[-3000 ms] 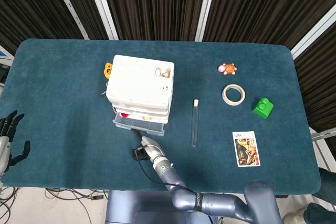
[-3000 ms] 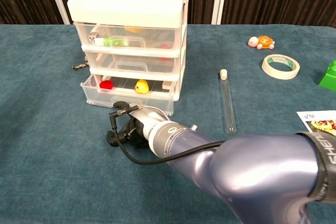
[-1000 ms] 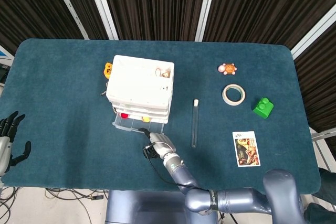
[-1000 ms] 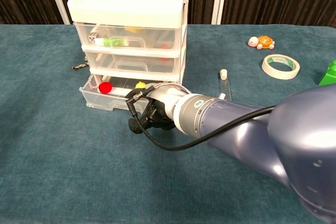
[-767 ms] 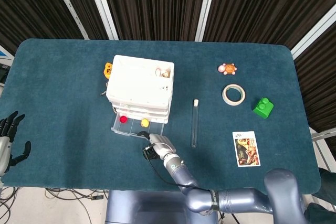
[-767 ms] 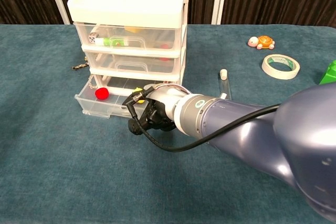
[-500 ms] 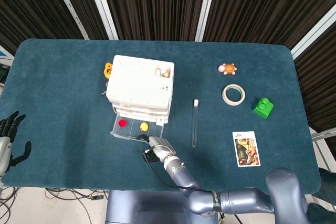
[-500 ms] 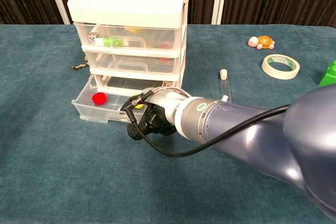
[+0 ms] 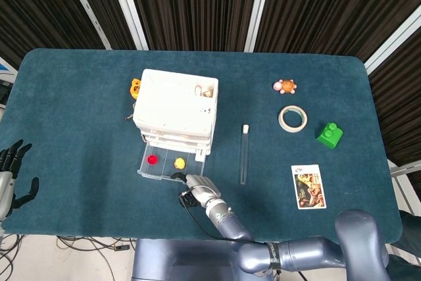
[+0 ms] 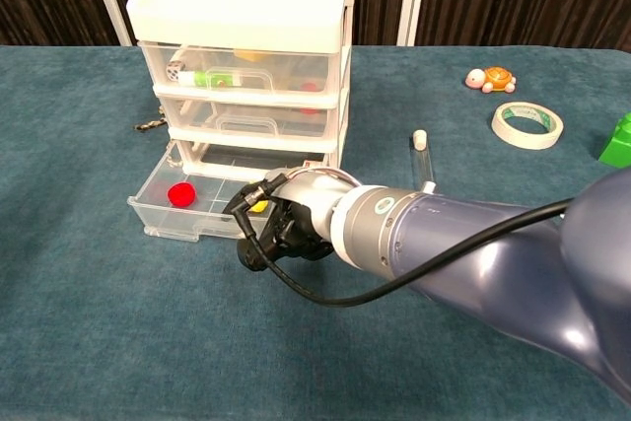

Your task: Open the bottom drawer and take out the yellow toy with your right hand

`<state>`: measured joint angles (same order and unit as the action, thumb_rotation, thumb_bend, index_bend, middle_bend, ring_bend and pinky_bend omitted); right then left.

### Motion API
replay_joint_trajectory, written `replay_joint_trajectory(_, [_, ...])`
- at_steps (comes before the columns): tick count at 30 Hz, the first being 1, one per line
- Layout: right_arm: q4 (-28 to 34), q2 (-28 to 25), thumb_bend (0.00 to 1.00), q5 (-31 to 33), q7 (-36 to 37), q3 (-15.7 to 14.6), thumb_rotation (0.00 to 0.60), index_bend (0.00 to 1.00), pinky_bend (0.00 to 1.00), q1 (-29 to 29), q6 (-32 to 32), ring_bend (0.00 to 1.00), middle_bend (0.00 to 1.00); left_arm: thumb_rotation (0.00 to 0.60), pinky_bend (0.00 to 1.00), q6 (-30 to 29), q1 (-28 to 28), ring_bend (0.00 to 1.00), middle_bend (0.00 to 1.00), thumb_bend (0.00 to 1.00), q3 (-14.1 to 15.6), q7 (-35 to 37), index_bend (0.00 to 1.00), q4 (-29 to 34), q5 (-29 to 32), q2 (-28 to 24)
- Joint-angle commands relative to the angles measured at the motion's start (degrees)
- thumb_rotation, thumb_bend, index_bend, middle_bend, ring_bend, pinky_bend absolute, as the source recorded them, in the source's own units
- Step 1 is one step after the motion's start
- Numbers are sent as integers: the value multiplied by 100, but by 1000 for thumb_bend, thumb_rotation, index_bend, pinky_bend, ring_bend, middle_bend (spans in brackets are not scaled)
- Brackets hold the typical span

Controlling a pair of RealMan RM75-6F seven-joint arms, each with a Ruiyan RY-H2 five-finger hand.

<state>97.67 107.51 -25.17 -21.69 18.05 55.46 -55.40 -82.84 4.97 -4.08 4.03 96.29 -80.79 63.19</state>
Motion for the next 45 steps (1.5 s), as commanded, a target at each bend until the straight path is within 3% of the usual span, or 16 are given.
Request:
replay_joint_trajectory(1, [20,-29,643,-6,1,-3,600,152,1000,0,-16,985,973,600,0,-3,-2,0,0,478,-2,0,85,2,2,-1])
replay_joint_trajectory(5, [85,-140,643,63,-92,-85,600,72,1000,31,41,984,973,600,0,3,0,0,0,477,2,-9,85,2,3,2])
replay_joint_trajectory(12, [382,-389,642,98,-91,-114,600,45,1000,20,76,985,973,600,0,-4,-4,0,0,478,5,-18,85,3,-2,5])
replay_joint_trajectory(16, [633,-679,622,-3,-33,67,600,84,1000,-1,25,987,974,600,0,3,-5,0,0,478,12,-14,84,9,-5,5])
replay_joint_trajectory(22, [698,-1055,456,-147,-143,287,600,167,1000,120,-73,1000,994,600,0,33,-1,0,0,478,12,-8,80,38,23,-15])
replay_joint_trajectory(25, [496,-1069,438,-477,-349,268,600,207,1000,239,-273,1000,1000,600,0,20,-6,0,0,478,11,7,79,45,16,-13])
replay_joint_trajectory(29, [148,-1122,385,-662,-730,86,600,211,1000,504,-34,1000,1000,600,0,0,-13,0,0,478,-1,59,79,54,19,1])
replay_joint_trajectory(33, [-125,-1013,348,-871,-1049,-98,600,225,1000,728,8,1000,1000,600,0,12,-11,0,0,478,-3,65,79,59,31,-5])
replay_joint_trajectory(45, [-1107,57,315,-1411,-1566,-342,600,287,1000,975,-706,1000,1000,600,0,18,-3,0,0,478,-18,135,79,84,26,-19])
